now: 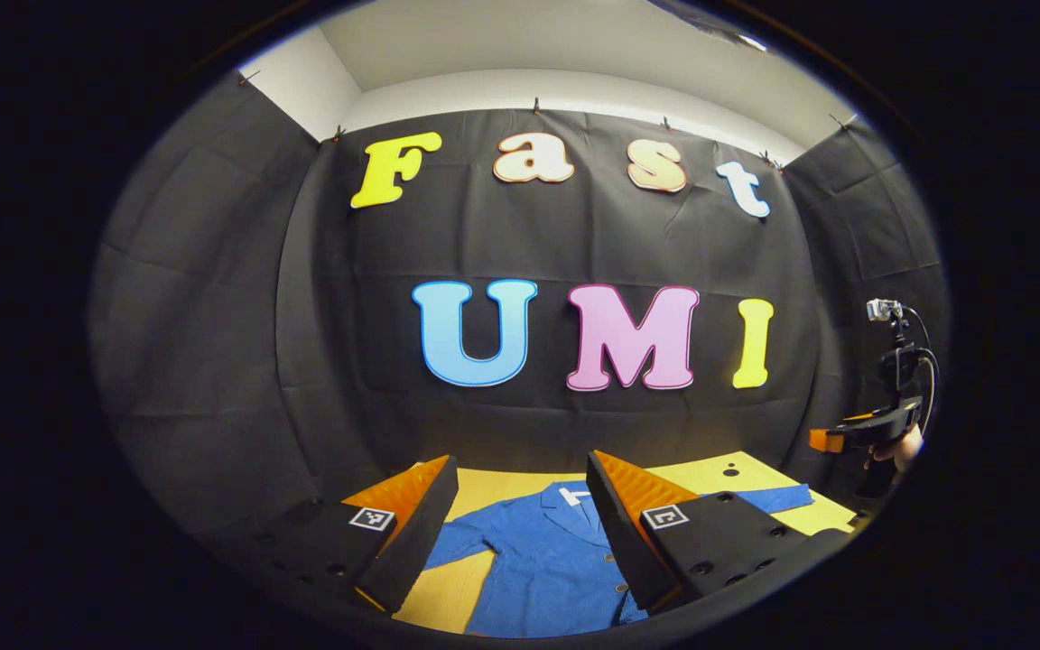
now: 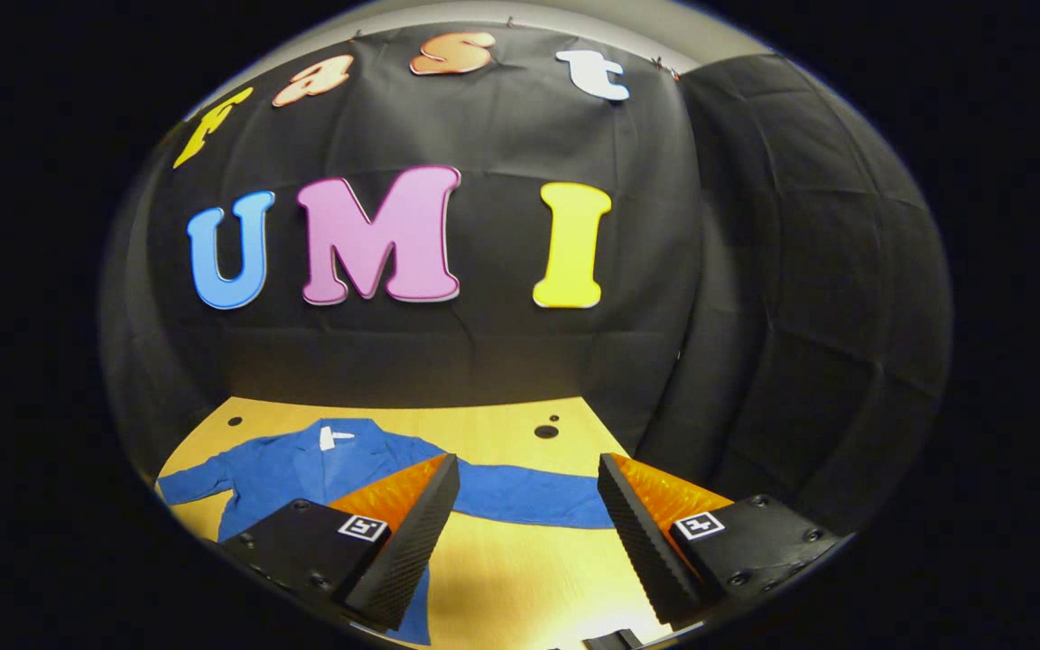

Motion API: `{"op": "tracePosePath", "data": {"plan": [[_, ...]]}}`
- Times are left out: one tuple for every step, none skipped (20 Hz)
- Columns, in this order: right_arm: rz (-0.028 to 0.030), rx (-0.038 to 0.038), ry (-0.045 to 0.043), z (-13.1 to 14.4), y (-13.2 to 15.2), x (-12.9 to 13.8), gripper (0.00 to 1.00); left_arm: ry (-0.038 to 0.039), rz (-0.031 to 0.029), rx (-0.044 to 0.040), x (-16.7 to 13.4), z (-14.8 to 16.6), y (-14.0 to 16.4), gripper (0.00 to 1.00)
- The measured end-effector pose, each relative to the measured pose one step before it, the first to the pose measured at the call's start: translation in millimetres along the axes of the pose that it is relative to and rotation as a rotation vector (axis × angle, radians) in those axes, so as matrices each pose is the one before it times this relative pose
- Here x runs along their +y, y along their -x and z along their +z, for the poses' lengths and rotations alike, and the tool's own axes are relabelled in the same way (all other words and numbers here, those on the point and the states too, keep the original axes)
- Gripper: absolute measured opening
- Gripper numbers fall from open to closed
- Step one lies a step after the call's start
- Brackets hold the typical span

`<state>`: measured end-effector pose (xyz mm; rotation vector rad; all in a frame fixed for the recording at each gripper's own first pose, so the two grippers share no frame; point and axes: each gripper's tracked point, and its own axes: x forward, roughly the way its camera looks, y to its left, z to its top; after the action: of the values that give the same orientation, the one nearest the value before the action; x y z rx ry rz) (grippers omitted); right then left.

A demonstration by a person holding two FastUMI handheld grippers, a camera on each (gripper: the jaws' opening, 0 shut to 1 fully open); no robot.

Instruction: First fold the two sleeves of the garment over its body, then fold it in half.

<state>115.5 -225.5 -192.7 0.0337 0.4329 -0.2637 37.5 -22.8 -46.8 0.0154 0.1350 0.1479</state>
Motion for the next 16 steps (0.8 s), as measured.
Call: {"op": "tracePosePath", "data": {"plan": [[-0.00993, 0.03148, 0.00049, -8.63, -13.55, -9.84, 0.98, -0.00321, 0.00260, 0.01292, -5.56, -2.81, -1.40, 0.82], [-0.00637, 0.03248, -0.00010, -7.65, -15.13, -9.72, 0.98, -0.00350, 0.00252, 0.01113, -6.42, -1.72, -2.74, 0.82], [-0.00802, 0.04197, -0.00924, -11.39, -13.34, -11.27, 0.98, -0.00253, 0.00437, 0.00766, -5.84, -2.30, -0.44, 0.82], [-0.01116, 0.04522, -0.02668, -12.76, -13.57, -13.02, 0.98, -0.00220, 0.00685, 0.00688, -5.42, -0.07, -1.79, 0.82], [-0.00668, 0.03857, -0.02490, -8.71, -13.65, -9.00, 0.99, -0.00016, 0.00896, 0.01285, -5.90, -2.35, -1.32, 0.82], [-0.01114, 0.03151, -0.01650, -5.43, -19.96, -9.41, 0.99, 0.01196, 0.00810, 0.02591, -6.78, -2.89, -3.00, 0.82], [-0.01412, 0.03811, -0.00814, -7.67, -17.01, -10.94, 0.99, 0.02512, 0.00135, 0.02241, -7.79, -3.62, -2.45, 0.82], [-0.00984, 0.03478, -0.00192, -9.00, -15.97, -9.16, 0.99, 0.03161, -0.00175, 0.01522, -8.61, 0.46, -2.70, 0.82], [-0.01553, 0.03925, 0.00451, -8.40, -17.67, -10.34, 0.99, 0.02955, 0.00168, 0.00717, -8.81, 0.45, -1.93, 0.82], [-0.01776, 0.04077, 0.00916, -9.85, -17.09, -11.35, 0.99, 0.02209, 0.00663, 0.00318, -5.87, 1.03, -1.56, 0.82], [-0.02070, 0.04544, 0.01412, -9.98, -13.54, -11.94, 0.99, 0.00984, 0.00996, 0.00355, -5.73, -0.32, -2.48, 0.82], [-0.01127, 0.03162, -0.00318, -7.65, -14.34, -9.23, 1.00, -0.00144, 0.01796, 0.00383, -3.04, 1.03, -1.43, 0.82], [-0.00863, 0.03146, -0.01138, -6.98, -14.51, -6.75, 1.00, -0.00648, 0.02324, 0.00121, -0.04, -1.29, 0.15, 0.82], [-0.01151, 0.04306, -0.01429, -9.26, -12.98, -7.15, 1.00, -0.00650, 0.01840, -0.00086, -0.36, 1.07, -0.06, 0.82], [-0.01090, 0.03668, -0.01657, -6.37, -12.46, -6.57, 1.00, -0.00607, 0.01198, 0.00135, -2.00, -0.55, 0.53, 0.82], [-0.00474, 0.02606, -0.00959, -4.33, -13.97, -1.33, 1.00, -0.00617, 0.00935, 0.00508, -1.27, -0.63, -0.20, 0.84]]}}
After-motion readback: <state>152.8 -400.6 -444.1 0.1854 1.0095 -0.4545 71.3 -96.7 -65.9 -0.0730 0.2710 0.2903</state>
